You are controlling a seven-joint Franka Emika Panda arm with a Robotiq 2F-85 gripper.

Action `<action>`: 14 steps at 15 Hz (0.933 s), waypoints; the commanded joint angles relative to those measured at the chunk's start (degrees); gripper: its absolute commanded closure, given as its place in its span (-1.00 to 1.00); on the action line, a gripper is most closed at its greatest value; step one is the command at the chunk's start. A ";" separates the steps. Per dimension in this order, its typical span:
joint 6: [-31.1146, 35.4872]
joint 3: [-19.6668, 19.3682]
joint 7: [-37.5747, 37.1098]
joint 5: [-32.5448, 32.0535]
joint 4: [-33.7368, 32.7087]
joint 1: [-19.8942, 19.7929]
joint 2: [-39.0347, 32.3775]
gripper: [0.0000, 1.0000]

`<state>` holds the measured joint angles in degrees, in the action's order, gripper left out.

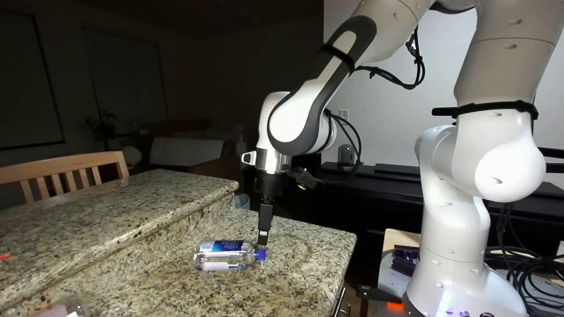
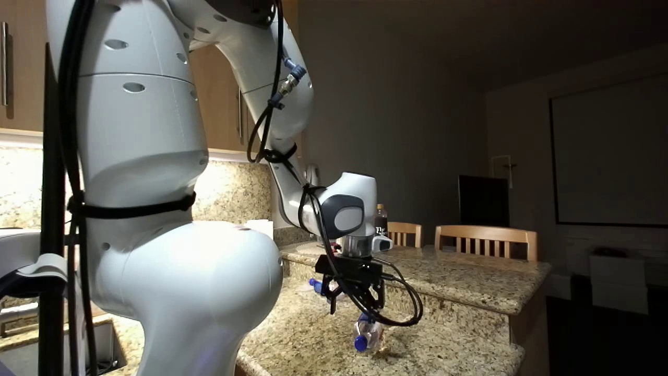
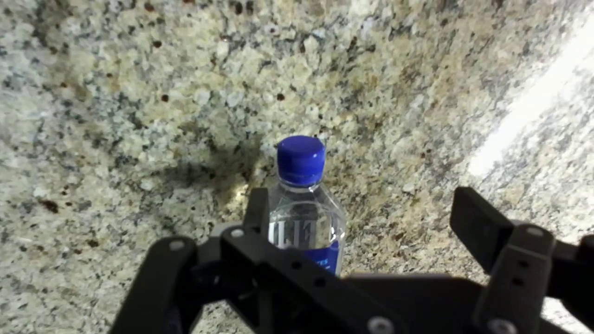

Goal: Put the bottle upright

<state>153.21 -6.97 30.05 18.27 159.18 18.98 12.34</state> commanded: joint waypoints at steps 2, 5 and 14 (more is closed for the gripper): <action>3.03 0.54 9.72 11.00 -0.07 0.34 -4.12 -1.00; 5.64 2.16 13.56 16.32 -0.09 -0.37 -6.37 -1.00; 17.83 2.25 15.77 22.29 -1.69 3.01 -14.69 -0.48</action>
<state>166.32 -5.38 43.29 37.52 158.09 21.30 0.09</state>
